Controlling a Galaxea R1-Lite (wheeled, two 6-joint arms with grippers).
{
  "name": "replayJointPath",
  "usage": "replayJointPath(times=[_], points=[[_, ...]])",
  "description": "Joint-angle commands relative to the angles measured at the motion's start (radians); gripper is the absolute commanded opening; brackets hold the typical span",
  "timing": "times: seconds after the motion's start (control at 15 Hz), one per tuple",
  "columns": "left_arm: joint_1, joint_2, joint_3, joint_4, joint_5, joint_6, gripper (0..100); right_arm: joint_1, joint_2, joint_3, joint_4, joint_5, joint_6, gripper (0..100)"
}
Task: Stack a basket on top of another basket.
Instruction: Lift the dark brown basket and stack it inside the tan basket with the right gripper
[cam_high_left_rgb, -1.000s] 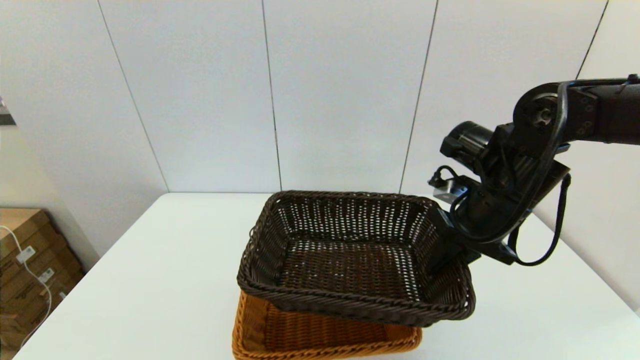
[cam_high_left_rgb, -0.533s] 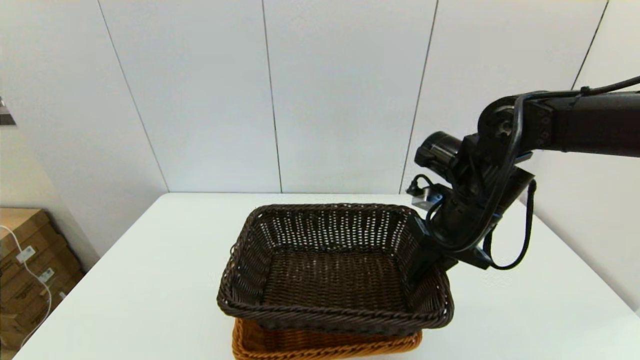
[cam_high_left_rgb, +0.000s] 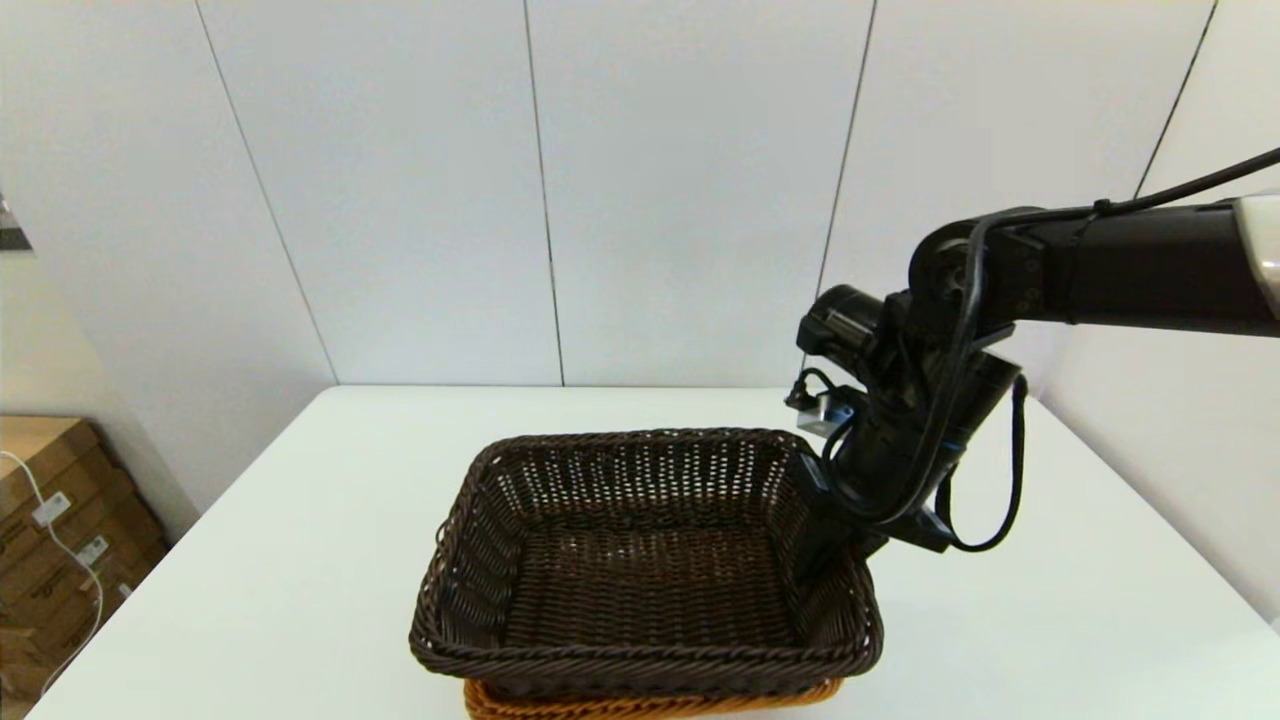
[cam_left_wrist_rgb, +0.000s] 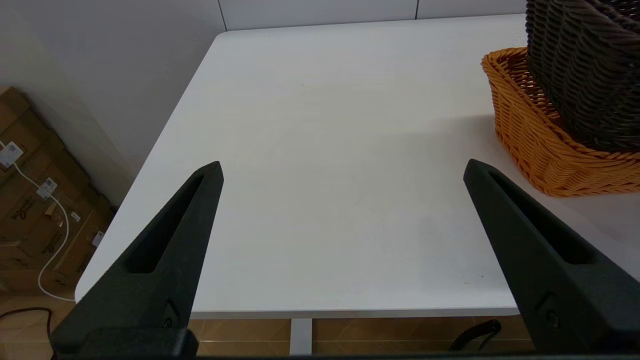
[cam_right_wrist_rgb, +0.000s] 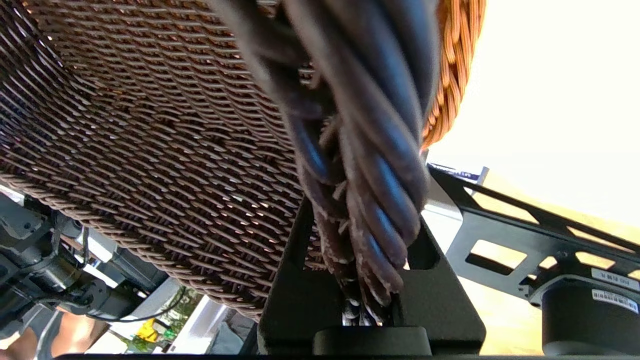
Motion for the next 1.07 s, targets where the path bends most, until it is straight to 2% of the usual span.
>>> replayJointPath(times=[0.07, 1.07], points=[[0.000, 0.000, 0.000, 0.001, 0.000, 0.000, 100, -0.001, 0.008, -0.022, 0.005, 0.005, 0.008, 0], [0.000, 0.000, 0.000, 0.001, 0.000, 0.002, 100, -0.005, 0.043, -0.011, -0.055, 0.012, 0.013, 0]])
